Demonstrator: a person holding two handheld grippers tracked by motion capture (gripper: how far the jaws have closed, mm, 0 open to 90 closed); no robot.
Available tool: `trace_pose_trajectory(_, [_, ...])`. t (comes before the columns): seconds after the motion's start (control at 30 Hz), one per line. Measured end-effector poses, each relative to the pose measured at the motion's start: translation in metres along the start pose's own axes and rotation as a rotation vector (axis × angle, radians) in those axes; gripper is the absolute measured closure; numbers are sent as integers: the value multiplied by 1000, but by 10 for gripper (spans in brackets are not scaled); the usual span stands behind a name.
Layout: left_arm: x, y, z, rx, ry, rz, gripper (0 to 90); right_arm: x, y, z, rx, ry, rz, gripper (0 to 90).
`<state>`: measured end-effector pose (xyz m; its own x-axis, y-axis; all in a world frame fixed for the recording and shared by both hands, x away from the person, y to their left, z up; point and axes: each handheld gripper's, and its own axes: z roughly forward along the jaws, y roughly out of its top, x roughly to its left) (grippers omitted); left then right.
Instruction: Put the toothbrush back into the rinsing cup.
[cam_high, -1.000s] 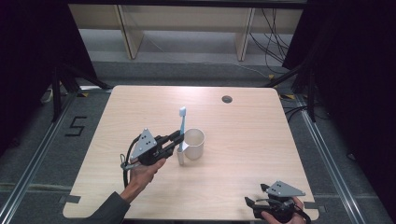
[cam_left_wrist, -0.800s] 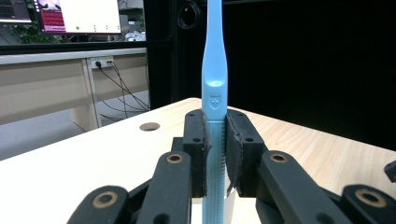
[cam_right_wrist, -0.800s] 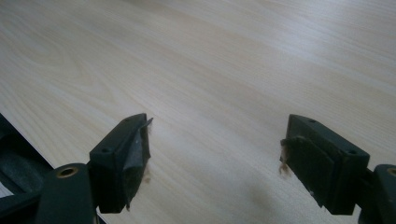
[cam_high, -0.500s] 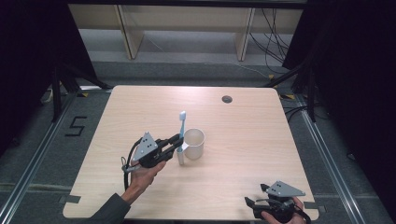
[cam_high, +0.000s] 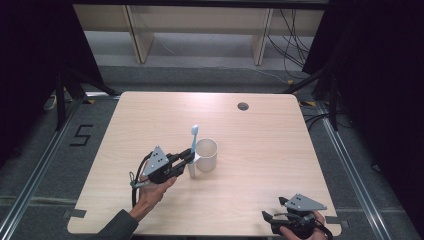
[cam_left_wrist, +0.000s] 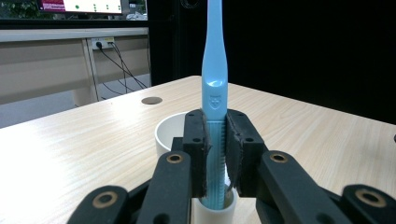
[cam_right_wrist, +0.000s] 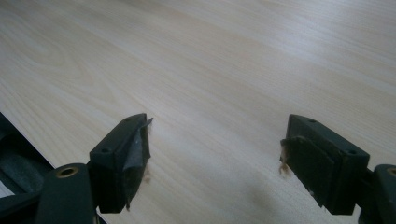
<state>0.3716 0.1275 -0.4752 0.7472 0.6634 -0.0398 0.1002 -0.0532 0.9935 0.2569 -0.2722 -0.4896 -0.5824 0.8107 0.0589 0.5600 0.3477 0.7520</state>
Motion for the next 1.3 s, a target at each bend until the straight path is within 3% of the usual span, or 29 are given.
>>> trace_pose_trajectory(0.43, [-1, -5, 2, -3, -7, 3, 781, 0, 0, 0, -2, 0, -1, 235])
trace_pose_trajectory(0.47, [-1, -5, 1, 15, -1, 6, 781, 0, 0, 0, -2, 0, -1, 235])
trace_pose_trajectory(1.0, [0, -13, 0, 42, -4, 10, 770, 1, 0, -1, 4, 5, 11, 235])
trace_pose_trajectory(1.23, [2, -12, 0, 33, -4, 5, 644, 0, 0, 0, -1, 1, 0, 235])
trace_pose_trajectory(1.3, [2, -11, -2, 51, 10, -1, 560, 0, 0, 0, 0, 1, -1, 235])
